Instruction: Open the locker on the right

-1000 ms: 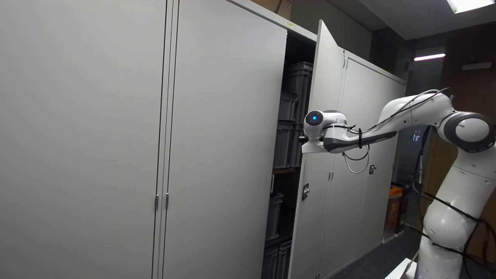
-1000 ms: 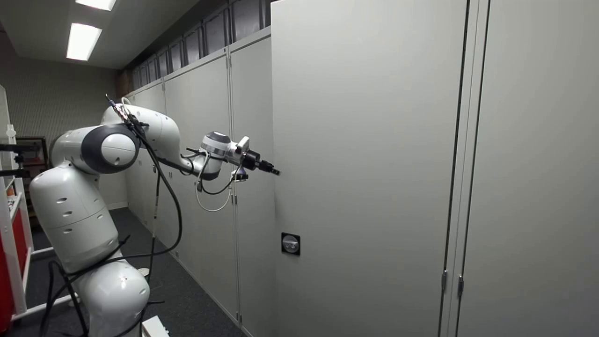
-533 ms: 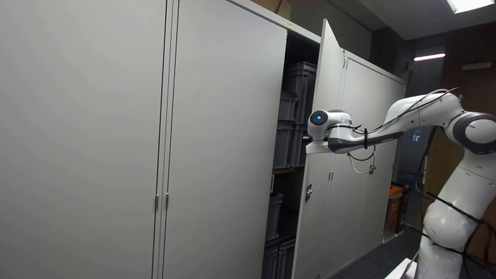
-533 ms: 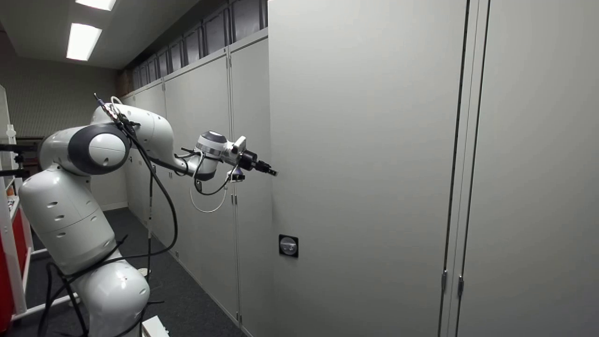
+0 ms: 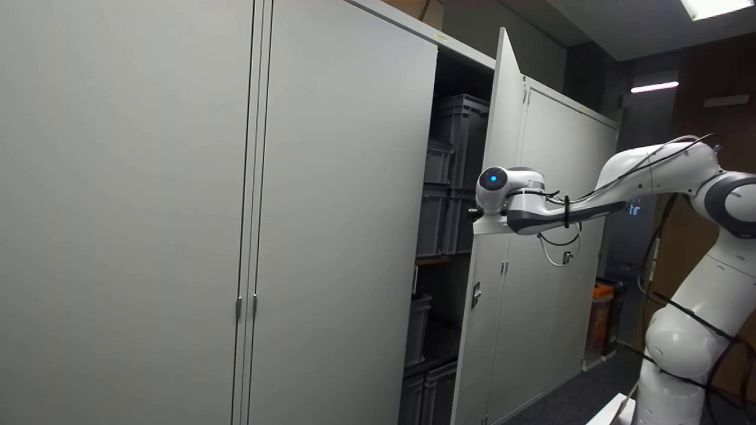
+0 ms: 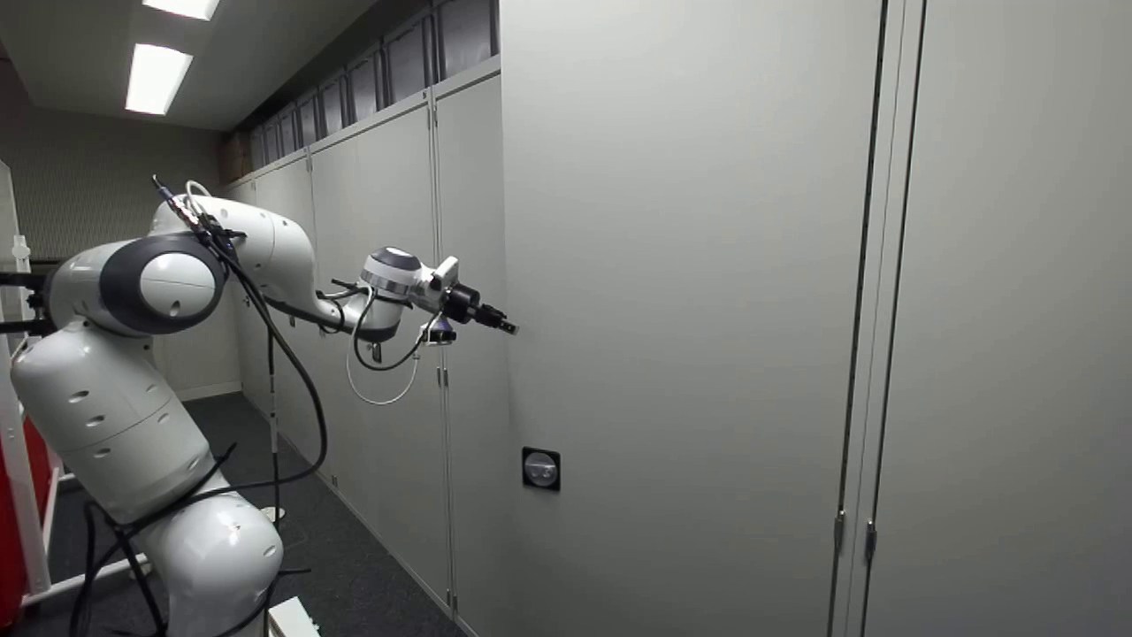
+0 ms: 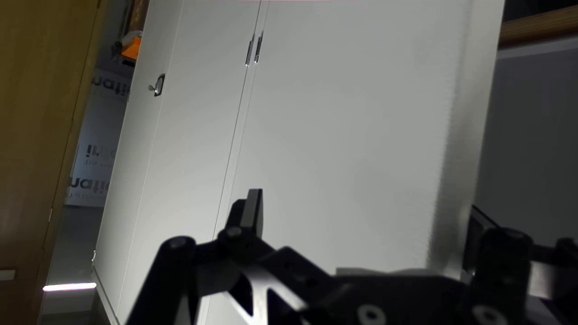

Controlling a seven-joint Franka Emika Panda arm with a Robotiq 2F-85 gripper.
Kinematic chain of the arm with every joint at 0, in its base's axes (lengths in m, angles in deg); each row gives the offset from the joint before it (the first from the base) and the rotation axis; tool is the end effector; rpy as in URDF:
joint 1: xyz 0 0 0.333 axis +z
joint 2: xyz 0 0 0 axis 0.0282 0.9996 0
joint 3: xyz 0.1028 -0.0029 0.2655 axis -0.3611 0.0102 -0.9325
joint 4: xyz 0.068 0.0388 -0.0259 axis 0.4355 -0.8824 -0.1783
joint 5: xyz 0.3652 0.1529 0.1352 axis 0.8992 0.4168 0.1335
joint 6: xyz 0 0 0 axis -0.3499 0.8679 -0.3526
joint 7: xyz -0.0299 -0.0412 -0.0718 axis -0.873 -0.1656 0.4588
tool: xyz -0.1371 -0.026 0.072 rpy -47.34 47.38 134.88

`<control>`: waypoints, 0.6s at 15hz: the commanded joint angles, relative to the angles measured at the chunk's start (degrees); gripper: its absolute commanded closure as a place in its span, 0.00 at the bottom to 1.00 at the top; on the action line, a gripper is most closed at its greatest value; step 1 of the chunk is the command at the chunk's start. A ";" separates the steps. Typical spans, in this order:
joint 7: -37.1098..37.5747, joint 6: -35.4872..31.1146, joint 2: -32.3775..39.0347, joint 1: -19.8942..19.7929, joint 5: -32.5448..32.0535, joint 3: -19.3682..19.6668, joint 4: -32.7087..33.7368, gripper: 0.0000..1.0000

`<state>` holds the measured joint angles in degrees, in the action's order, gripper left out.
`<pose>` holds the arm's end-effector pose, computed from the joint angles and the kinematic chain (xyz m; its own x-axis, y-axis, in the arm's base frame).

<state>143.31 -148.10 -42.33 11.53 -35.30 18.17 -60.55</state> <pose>0.5165 0.0959 0.5443 0.3709 -0.1923 0.9086 -0.7476 -0.6422 0.1693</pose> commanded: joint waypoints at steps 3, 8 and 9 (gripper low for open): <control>-2.80 2.01 -6.01 0.25 2.04 -0.07 -3.90 0.00; -3.05 1.96 -8.57 0.20 2.63 0.07 -5.75 0.00; -2.97 2.03 -9.02 0.16 2.69 0.07 -6.11 0.00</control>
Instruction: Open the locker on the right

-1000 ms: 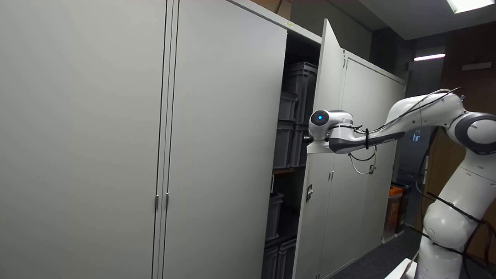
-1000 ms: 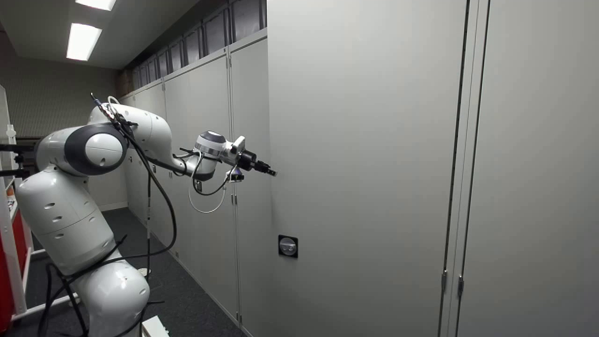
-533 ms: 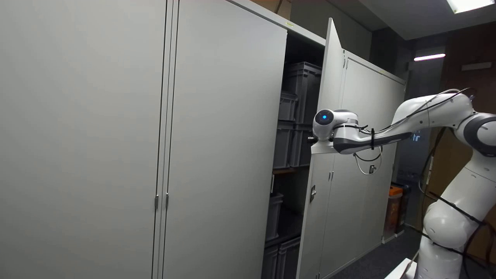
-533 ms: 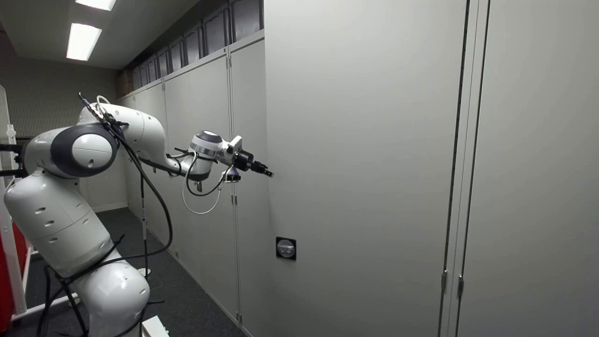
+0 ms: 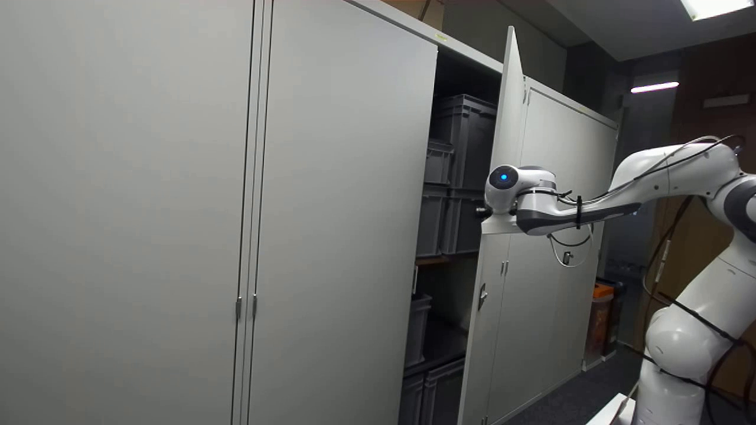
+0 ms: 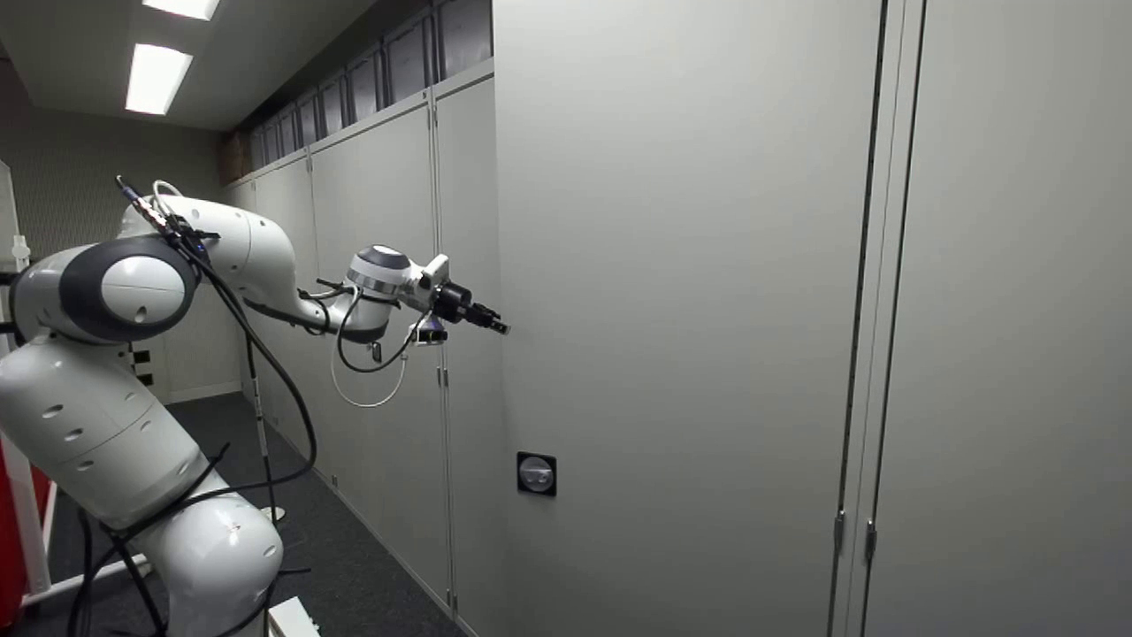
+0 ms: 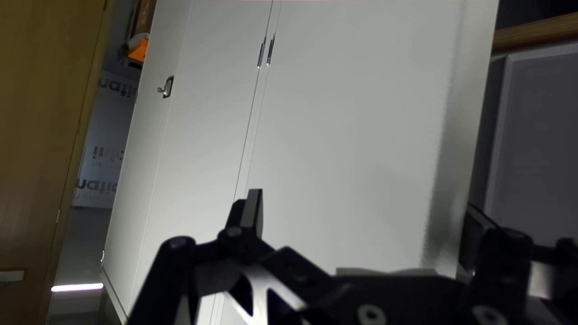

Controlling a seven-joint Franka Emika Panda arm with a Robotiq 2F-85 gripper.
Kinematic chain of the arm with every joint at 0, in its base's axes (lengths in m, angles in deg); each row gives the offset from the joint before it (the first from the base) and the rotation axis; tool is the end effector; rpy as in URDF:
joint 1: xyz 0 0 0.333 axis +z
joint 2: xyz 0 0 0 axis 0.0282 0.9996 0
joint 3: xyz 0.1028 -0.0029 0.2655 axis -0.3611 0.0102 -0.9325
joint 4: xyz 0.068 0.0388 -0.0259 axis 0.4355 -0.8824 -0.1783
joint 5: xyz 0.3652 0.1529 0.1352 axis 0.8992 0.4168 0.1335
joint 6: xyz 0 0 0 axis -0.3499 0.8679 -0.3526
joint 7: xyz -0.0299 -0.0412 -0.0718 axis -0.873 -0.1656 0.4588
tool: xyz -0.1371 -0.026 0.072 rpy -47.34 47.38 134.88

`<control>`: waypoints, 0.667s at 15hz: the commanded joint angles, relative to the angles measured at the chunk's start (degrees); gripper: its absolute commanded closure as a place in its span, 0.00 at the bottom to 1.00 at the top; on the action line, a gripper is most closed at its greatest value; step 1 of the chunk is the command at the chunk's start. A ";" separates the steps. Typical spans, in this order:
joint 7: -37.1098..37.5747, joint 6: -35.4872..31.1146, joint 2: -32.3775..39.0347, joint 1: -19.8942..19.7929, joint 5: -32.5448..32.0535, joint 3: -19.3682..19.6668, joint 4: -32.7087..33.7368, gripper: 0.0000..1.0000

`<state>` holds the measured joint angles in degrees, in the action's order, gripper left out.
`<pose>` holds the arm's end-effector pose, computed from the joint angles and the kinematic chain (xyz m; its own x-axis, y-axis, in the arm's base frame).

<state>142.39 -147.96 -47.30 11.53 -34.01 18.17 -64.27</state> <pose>0.4929 0.0883 0.5513 0.3651 -0.1978 0.9097 -0.7524 -0.6381 0.1633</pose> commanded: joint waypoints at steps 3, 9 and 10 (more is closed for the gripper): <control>-1.97 2.10 -5.19 0.07 1.98 0.12 -3.21 0.00; -1.73 3.09 -6.80 -0.30 3.39 0.37 -4.34 0.00; -1.83 3.37 -7.03 -0.34 3.71 0.47 -4.52 0.00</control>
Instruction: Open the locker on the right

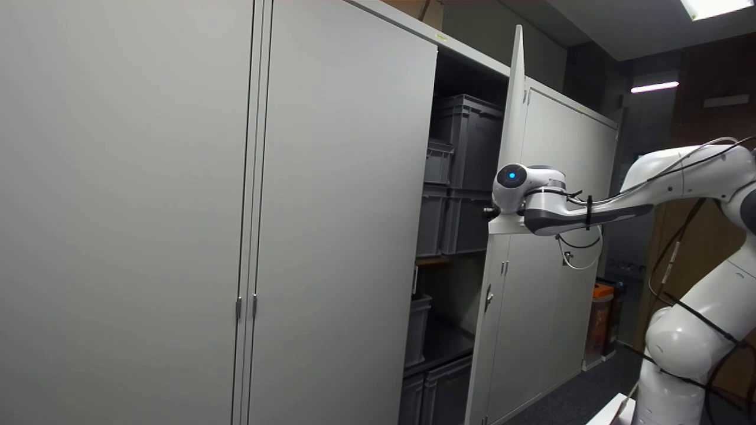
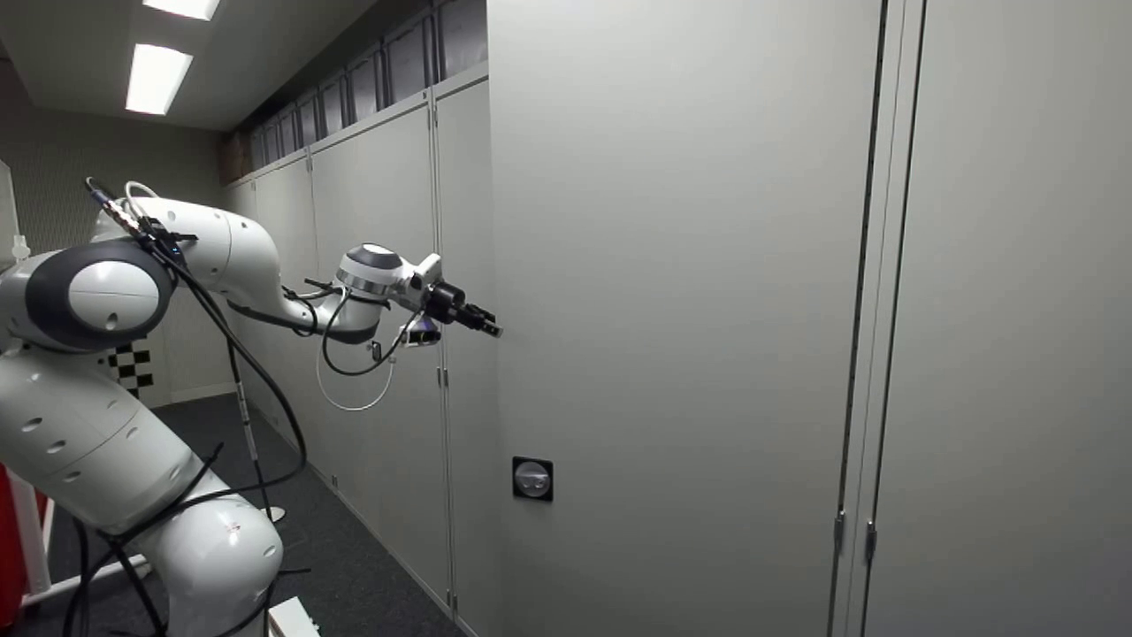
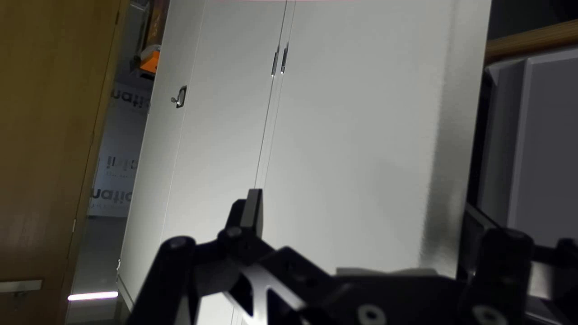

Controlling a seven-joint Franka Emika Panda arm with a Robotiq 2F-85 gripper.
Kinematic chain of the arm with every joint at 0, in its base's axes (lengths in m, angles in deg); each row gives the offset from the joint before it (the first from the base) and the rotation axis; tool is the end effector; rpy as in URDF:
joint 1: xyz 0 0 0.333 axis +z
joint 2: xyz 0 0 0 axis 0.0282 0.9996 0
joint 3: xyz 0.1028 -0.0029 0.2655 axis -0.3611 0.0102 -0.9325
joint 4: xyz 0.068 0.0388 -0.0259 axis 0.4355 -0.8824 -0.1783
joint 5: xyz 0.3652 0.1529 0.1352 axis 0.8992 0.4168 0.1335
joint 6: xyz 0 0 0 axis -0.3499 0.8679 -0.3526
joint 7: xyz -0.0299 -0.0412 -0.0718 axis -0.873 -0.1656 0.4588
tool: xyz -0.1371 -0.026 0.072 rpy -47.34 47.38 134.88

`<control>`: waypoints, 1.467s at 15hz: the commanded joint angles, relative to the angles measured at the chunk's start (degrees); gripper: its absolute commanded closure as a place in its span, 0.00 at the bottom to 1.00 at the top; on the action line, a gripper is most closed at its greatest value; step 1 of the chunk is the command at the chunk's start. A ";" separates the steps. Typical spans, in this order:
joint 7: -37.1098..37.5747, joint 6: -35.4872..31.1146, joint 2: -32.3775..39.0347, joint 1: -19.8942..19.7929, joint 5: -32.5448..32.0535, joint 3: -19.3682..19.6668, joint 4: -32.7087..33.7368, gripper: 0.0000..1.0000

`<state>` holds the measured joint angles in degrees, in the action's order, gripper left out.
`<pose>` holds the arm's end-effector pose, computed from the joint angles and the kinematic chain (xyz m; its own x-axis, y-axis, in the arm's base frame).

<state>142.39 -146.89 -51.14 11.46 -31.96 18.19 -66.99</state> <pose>0.4731 0.0796 0.5542 0.3539 -0.2298 0.9066 -0.7723 -0.6186 0.1447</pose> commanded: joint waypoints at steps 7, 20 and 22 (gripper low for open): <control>-1.69 4.98 -4.63 -0.65 3.70 0.59 -2.53 0.00; -1.68 10.06 -8.01 -1.40 6.36 2.02 -5.27 0.00; -1.76 10.71 -8.52 -1.67 6.76 2.20 -5.61 0.00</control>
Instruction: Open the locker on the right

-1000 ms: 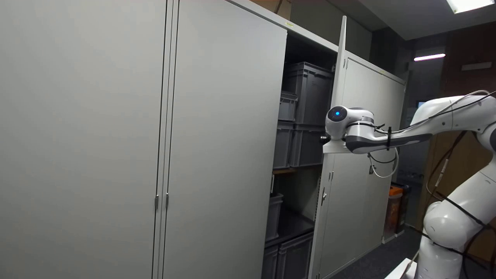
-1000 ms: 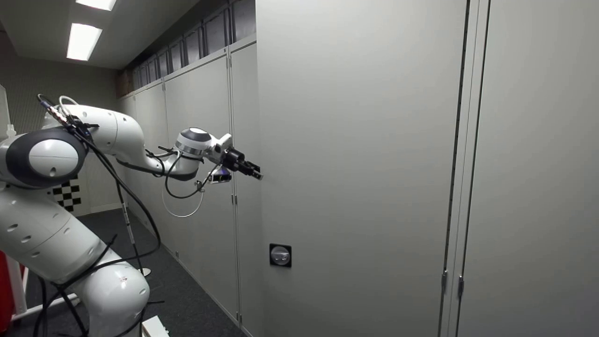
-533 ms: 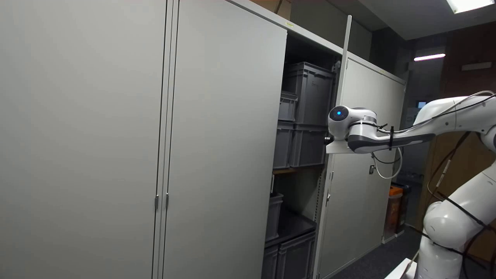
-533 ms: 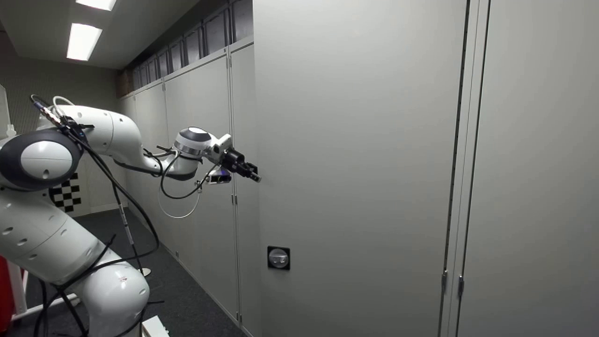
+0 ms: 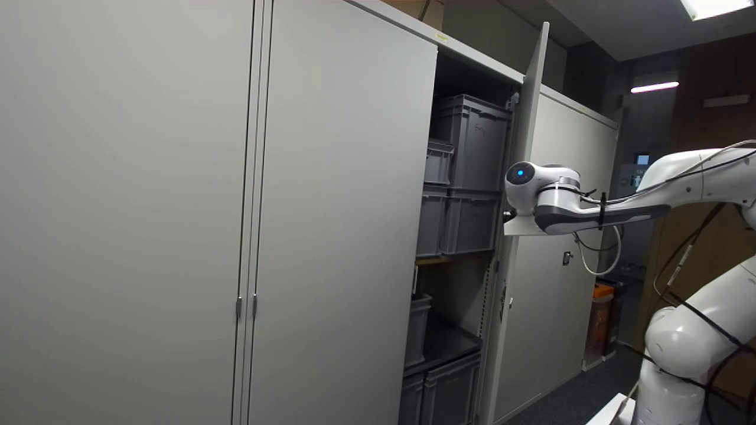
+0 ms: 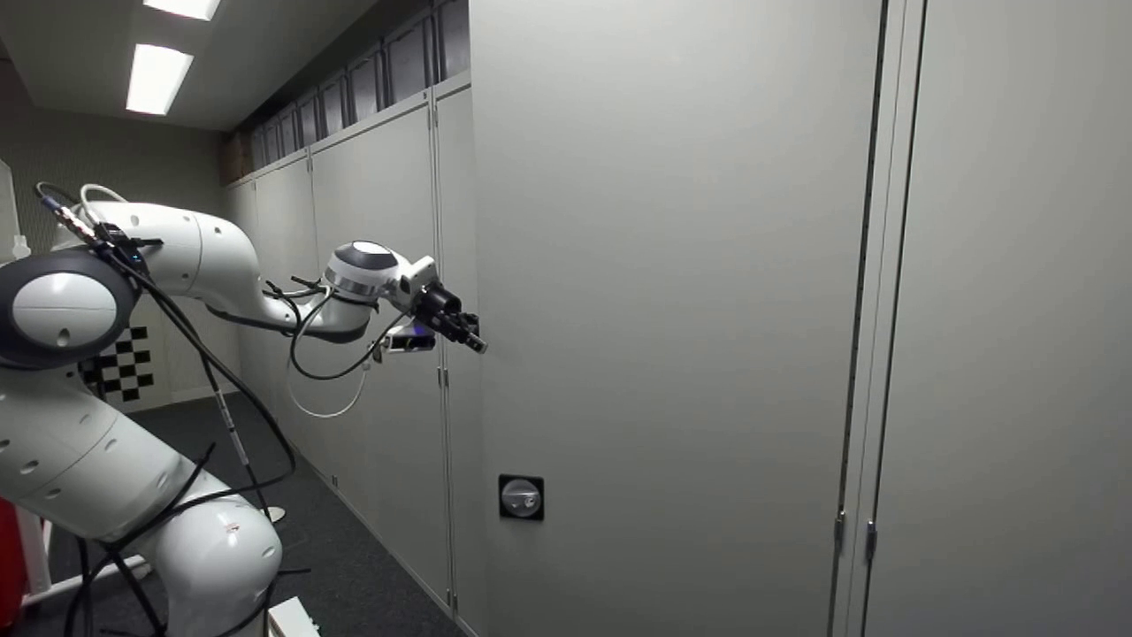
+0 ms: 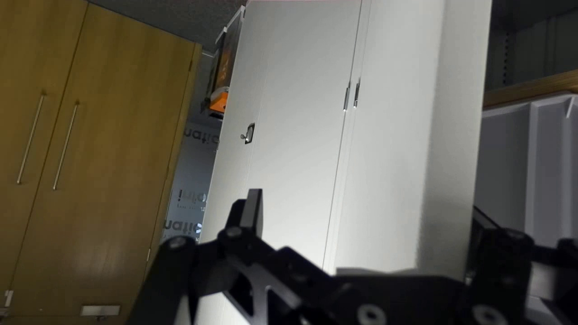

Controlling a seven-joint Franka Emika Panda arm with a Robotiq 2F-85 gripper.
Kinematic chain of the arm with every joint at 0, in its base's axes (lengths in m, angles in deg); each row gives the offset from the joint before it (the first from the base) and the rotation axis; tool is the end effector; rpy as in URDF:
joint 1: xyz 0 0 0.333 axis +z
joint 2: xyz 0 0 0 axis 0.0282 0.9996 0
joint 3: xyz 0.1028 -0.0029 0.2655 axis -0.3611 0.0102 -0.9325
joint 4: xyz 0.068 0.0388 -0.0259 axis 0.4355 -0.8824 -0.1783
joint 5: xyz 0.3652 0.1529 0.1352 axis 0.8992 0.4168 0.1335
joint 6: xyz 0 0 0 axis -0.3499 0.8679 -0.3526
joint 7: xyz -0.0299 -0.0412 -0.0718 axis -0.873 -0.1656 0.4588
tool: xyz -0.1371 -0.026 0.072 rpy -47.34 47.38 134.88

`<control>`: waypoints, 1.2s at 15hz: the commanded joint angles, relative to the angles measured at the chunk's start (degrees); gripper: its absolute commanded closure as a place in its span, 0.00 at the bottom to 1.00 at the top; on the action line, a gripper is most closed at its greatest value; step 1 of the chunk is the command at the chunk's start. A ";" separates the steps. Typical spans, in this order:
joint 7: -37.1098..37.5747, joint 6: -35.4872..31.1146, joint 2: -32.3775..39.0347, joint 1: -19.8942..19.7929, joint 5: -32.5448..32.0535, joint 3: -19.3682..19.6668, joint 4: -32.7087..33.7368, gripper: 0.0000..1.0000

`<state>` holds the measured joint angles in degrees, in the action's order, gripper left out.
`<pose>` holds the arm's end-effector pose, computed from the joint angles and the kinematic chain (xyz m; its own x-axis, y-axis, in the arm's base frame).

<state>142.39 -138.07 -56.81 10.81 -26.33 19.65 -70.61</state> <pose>0.4325 0.0347 0.5502 0.3378 -0.3511 0.8733 -0.8716 -0.4668 0.1495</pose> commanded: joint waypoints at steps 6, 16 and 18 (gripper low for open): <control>-1.88 3.69 -4.50 -1.54 1.70 1.45 -3.21 0.00; -2.03 5.54 -7.13 -2.11 1.75 2.69 -5.12 0.00; -2.10 5.89 -7.63 -2.23 1.66 2.86 -5.55 0.00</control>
<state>142.39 -133.55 -62.42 10.34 -25.07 21.12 -74.45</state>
